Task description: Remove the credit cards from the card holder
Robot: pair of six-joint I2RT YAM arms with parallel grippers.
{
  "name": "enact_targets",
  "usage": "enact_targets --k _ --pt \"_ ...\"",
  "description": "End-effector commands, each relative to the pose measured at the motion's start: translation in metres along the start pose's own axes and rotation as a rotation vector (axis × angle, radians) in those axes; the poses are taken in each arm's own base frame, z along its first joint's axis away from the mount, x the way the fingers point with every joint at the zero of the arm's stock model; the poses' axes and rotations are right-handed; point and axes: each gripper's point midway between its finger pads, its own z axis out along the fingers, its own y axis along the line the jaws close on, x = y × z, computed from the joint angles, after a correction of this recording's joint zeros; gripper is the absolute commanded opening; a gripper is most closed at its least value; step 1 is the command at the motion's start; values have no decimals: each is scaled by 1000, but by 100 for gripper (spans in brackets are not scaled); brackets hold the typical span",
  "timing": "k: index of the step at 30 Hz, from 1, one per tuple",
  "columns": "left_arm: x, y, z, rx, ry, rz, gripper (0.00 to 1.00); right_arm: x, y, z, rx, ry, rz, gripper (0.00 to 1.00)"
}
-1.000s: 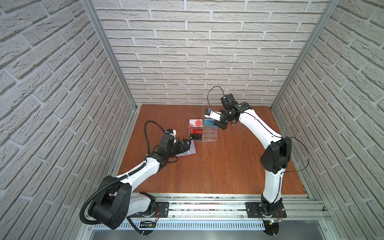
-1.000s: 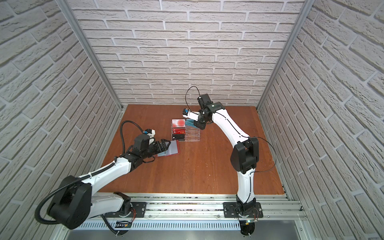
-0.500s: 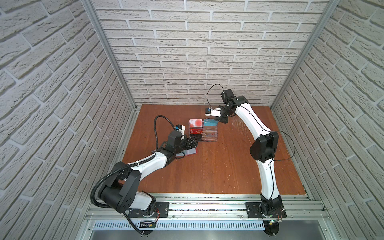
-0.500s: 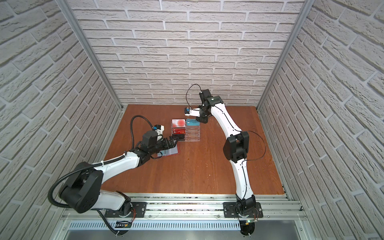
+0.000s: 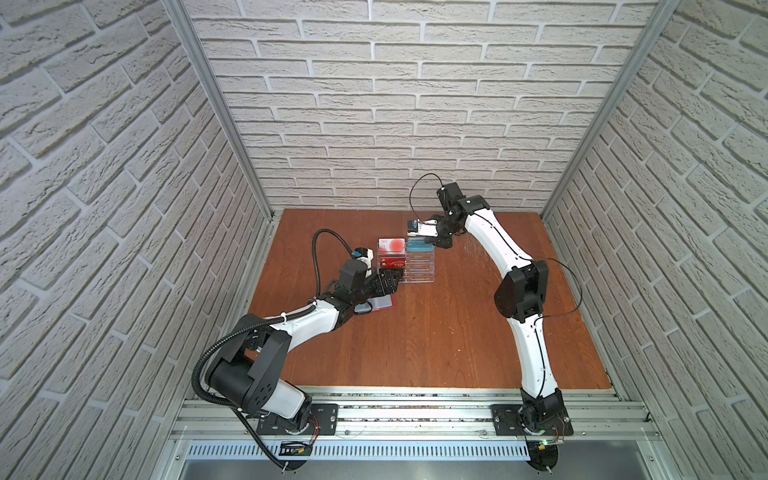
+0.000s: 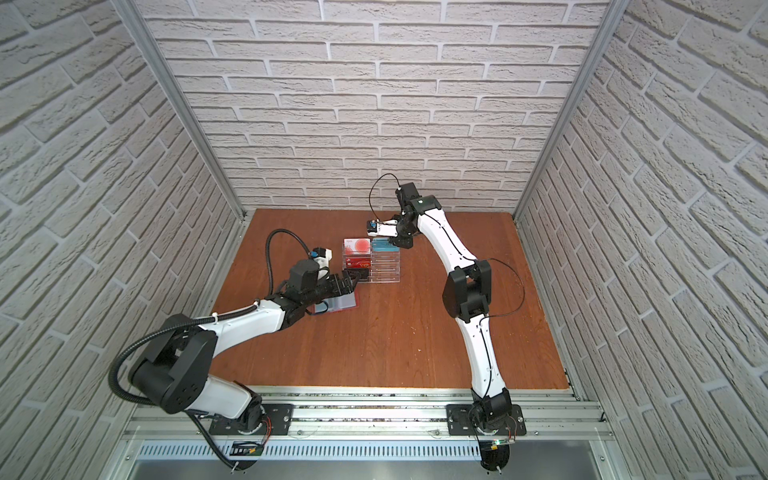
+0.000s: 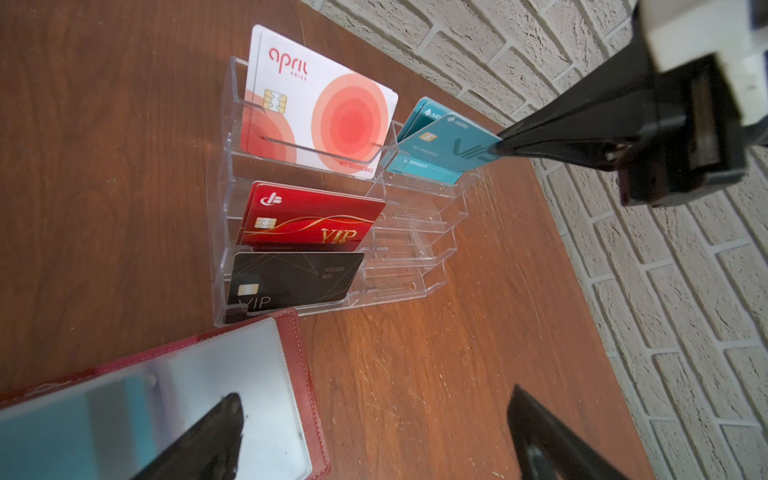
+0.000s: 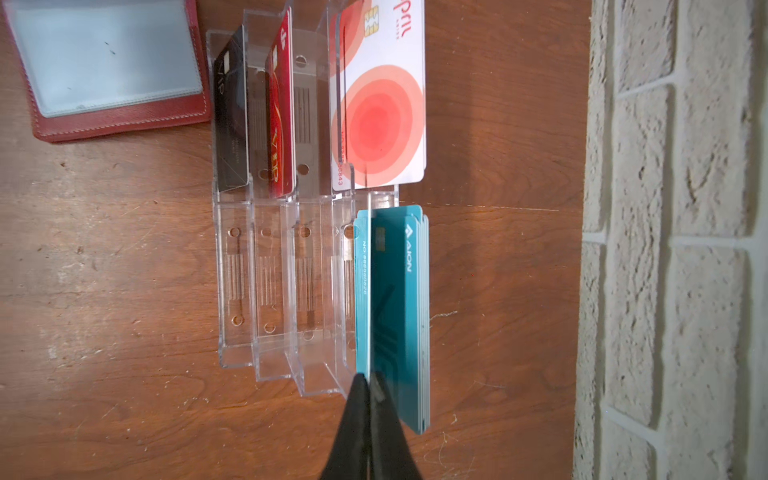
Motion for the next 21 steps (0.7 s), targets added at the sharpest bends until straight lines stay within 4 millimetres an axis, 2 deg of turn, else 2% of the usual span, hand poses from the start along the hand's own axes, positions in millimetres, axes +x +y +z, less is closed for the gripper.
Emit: enact_targets --k 1,13,21 --pt "-13 -9 4 25 -41 26 98 -5 -12 -6 44 -24 -17 6" --pt "-10 -5 7 12 -38 15 98 4 -17 -4 66 -16 23 6" --pt "-8 -4 8 10 -35 5 98 9 -20 -14 98 -30 37 12"
